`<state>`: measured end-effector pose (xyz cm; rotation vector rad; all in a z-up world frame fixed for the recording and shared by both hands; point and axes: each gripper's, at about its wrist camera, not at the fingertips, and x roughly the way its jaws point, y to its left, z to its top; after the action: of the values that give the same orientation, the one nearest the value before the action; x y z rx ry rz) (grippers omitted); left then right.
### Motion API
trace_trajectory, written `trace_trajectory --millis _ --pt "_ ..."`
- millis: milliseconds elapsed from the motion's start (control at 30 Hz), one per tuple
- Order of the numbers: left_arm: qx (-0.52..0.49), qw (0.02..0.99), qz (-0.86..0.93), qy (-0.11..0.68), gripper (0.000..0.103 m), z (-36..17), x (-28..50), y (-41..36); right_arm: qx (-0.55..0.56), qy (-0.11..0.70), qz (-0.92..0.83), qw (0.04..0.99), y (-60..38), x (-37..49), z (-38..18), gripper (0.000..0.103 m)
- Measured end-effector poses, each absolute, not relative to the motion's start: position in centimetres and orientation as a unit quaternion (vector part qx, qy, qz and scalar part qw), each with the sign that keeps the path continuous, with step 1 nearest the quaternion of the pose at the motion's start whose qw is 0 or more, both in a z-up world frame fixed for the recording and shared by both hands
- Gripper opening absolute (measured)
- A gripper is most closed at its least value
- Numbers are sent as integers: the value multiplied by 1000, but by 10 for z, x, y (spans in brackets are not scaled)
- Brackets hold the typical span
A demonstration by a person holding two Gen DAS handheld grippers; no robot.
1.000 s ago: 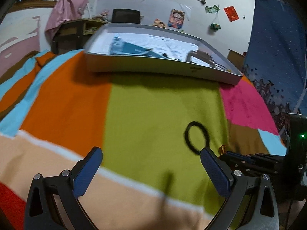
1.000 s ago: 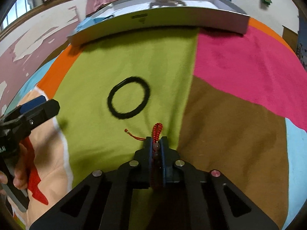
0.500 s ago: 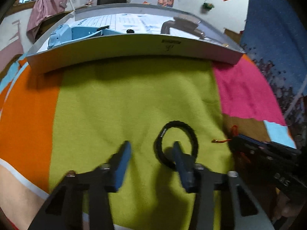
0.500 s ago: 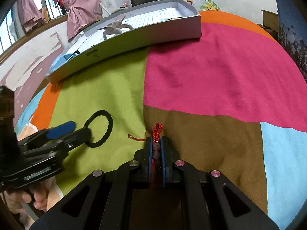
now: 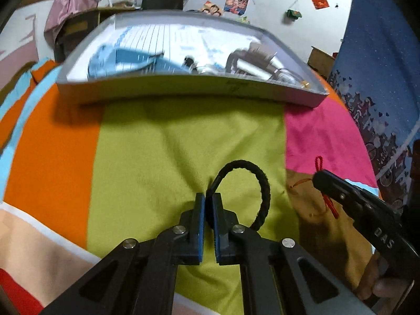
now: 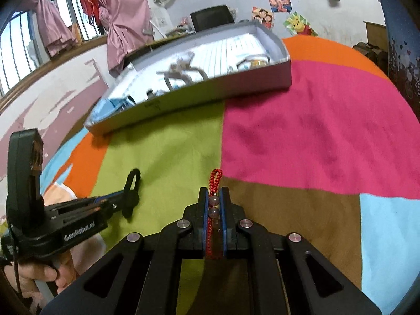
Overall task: Organize jewelry
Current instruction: 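Carry the hair tie with the left gripper into the tray while the right gripper carries the red cord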
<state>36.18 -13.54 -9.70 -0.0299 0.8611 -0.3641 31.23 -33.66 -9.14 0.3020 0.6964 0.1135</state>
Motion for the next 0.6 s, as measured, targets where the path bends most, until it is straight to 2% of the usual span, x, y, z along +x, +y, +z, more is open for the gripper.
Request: trace_trajectory --millis 267,600 --pt "-25 907 -173 383 5 -47 373 -129 149 273 63 948 -351 315 -53 7" --pt "-48 922 -167 345 5 -5 434 -142 153 205 58 965 -382 351 -10 7"
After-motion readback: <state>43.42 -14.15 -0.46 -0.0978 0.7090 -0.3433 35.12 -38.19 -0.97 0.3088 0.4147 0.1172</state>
